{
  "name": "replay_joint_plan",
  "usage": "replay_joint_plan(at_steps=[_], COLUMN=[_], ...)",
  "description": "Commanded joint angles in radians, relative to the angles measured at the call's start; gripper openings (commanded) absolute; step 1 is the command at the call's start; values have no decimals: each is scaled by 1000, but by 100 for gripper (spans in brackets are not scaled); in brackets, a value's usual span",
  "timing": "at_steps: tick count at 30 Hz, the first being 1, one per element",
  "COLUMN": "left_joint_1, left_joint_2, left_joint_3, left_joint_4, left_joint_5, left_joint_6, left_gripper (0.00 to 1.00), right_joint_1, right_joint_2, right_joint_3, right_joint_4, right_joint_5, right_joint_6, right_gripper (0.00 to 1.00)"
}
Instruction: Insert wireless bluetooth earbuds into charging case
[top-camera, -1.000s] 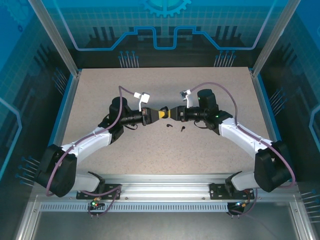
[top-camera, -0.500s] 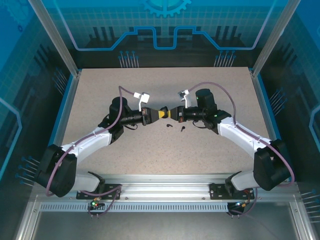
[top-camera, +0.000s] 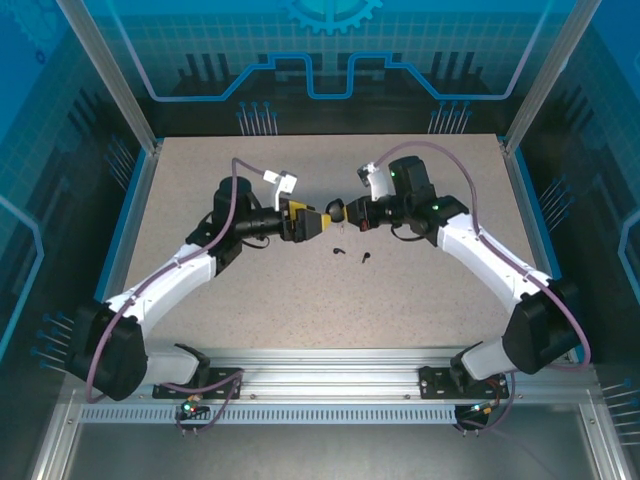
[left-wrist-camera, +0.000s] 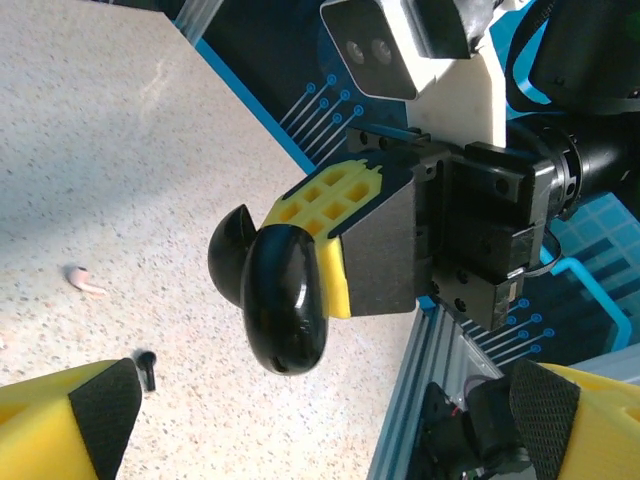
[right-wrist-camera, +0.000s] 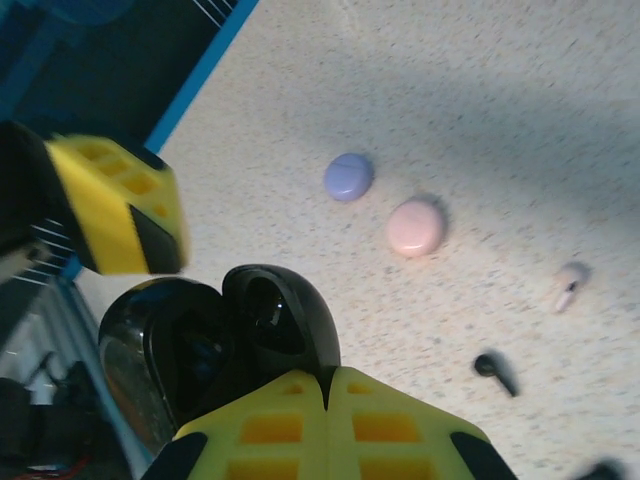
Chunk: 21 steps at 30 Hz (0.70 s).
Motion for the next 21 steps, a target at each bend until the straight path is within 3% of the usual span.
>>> replay_joint_plan(at_steps=[1, 10, 14, 21], left_joint_1=[19, 25, 26, 28], left_joint_2=[-2, 145, 206, 299], left_joint_3=[95, 344, 389, 445], left_joint_4=[-213, -643, -719, -770], left_joint_5=[69, 189, 210, 303], left_joint_6=[159, 445, 511, 551], left_gripper=[99, 99, 95, 78], right_joint_1=[-8, -2, -2, 10], right_joint_2=[45, 66, 60, 27], right_joint_3=[99, 189, 173, 145], right_joint_4=[-201, -309, -312, -299], right_joint_5=[78, 117, 80, 24], right_joint_6=[-191, -402, -437, -430], right_gripper=[0, 0, 0, 0])
